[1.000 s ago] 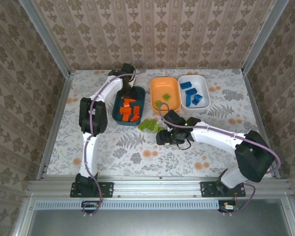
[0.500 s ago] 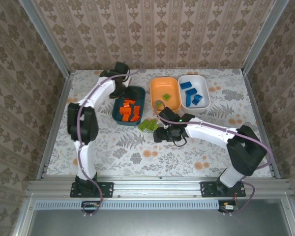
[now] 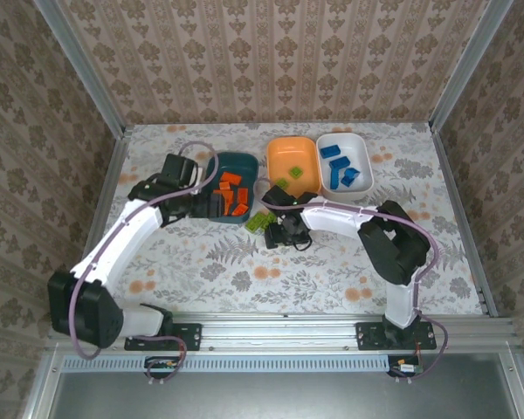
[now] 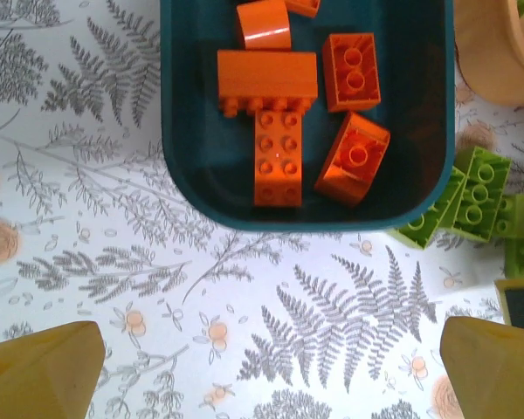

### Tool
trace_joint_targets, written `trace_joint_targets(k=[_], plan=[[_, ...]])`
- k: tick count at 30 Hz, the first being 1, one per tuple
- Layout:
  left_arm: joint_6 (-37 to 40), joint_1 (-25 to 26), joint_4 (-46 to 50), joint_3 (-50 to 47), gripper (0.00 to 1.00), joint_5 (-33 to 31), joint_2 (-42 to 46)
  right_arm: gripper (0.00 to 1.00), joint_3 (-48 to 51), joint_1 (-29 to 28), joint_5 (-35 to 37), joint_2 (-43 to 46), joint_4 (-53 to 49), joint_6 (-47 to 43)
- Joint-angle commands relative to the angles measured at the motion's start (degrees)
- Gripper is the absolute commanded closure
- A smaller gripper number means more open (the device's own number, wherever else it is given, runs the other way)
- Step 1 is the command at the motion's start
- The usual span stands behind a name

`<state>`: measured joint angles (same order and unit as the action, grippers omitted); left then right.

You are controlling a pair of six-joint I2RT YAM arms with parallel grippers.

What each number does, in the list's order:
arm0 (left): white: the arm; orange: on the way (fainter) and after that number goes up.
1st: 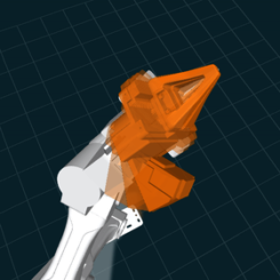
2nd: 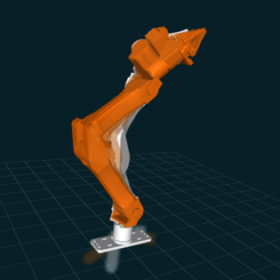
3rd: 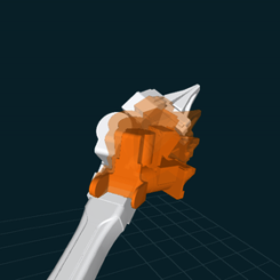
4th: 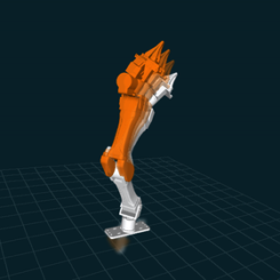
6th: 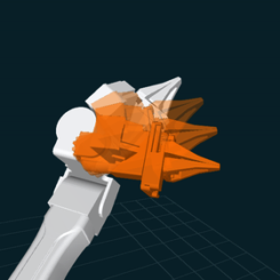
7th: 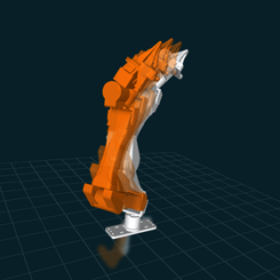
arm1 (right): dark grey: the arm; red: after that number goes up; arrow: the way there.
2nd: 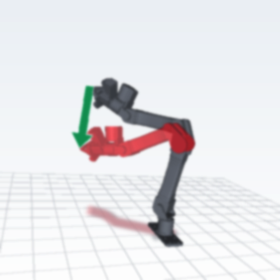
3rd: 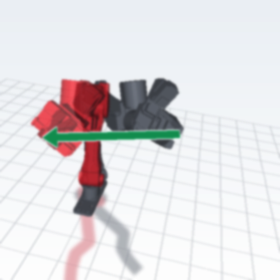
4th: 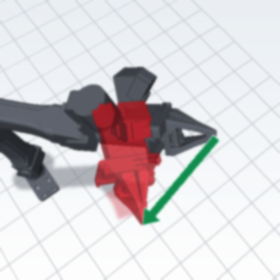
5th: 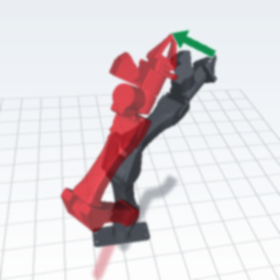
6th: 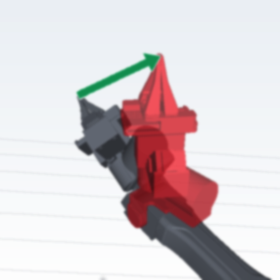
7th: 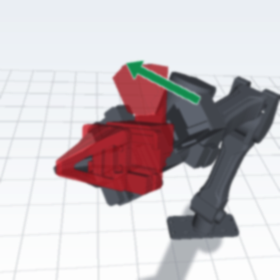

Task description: Sort the legos into containers by color

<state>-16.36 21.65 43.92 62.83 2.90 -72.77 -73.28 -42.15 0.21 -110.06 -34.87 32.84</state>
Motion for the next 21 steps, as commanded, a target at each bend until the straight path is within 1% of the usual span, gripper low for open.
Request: trace_joint_targets(k=[1,5,10,13,16,19,21], plan=[[-2.40,-0.15,-0.34,-1.54,0.00,0.50,5.04,0.33,-2.59,0.24,4.17,-2.39,-3.62,-1.20],[-2.34,-0.19,-0.59,-3.13,0.00,-0.39,8.27,0.36,-4.23,0.34,6.81,-4.72,-5.14,-1.66],[-2.30,-0.15,-0.82,-4.10,0.00,-0.43,8.63,0.44,-3.48,0.70,8.49,-4.86,-5.58,-1.90],[-2.79,-0.19,-1.82,-5.04,0.00,-0.11,8.88,0.50,-1.83,1.18,8.40,-3.54,-4.99,-1.84],[-3.02,-0.12,-2.66,-5.39,0.00,0.56,8.99,0.51,-0.20,1.63,8.53,-1.90,-4.76,-1.56],[-3.23,-0.13,-2.89,-5.61,0.00,0.82,8.80,0.56,1.62,1.90,8.56,-0.06,-4.15,-1.20],[-3.35,-0.16,-3.19,-5.73,0.00,1.14,8.70,0.57,2.74,2.15,8.48,0.96,-3.74,-1.11]])
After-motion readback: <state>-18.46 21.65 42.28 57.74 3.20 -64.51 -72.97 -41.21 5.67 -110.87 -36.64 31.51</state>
